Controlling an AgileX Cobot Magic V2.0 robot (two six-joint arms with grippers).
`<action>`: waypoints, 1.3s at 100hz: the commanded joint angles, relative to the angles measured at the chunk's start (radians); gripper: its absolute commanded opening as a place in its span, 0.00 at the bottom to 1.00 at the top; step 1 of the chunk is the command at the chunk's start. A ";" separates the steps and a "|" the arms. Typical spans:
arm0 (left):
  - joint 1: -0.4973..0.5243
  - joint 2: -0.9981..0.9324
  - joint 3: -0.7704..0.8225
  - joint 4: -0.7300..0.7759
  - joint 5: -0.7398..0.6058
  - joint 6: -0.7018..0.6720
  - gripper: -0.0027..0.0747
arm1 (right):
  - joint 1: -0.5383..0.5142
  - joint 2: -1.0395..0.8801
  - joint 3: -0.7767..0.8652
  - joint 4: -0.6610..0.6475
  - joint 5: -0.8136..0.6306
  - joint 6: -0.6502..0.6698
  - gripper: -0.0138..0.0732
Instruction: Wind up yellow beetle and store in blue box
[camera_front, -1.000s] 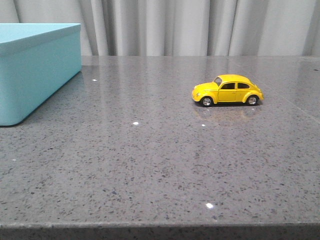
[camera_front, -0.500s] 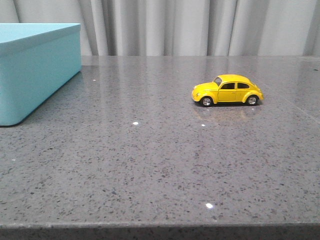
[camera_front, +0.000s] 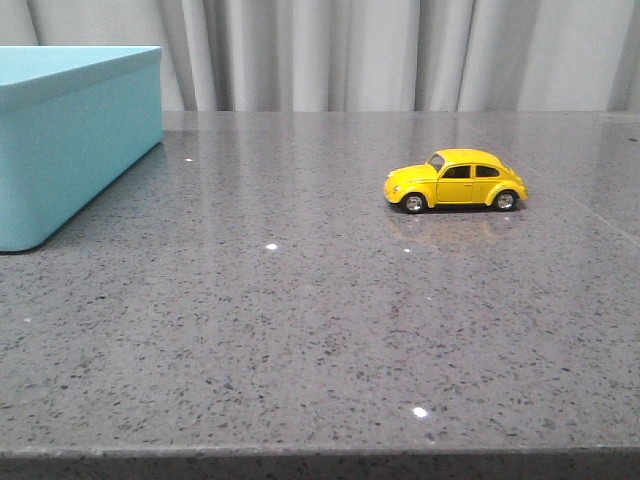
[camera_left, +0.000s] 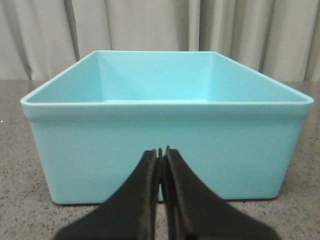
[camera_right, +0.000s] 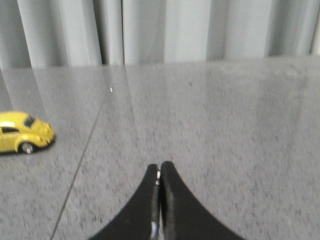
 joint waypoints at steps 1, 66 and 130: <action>-0.001 -0.032 0.021 -0.025 -0.127 -0.007 0.01 | -0.005 -0.023 -0.017 -0.011 -0.149 -0.008 0.09; 0.001 0.146 -0.263 -0.071 -0.018 -0.007 0.01 | -0.003 0.138 -0.309 0.001 0.165 0.007 0.09; 0.001 0.446 -0.466 -0.067 0.092 -0.007 0.01 | -0.002 0.456 -0.533 0.042 0.273 0.008 0.09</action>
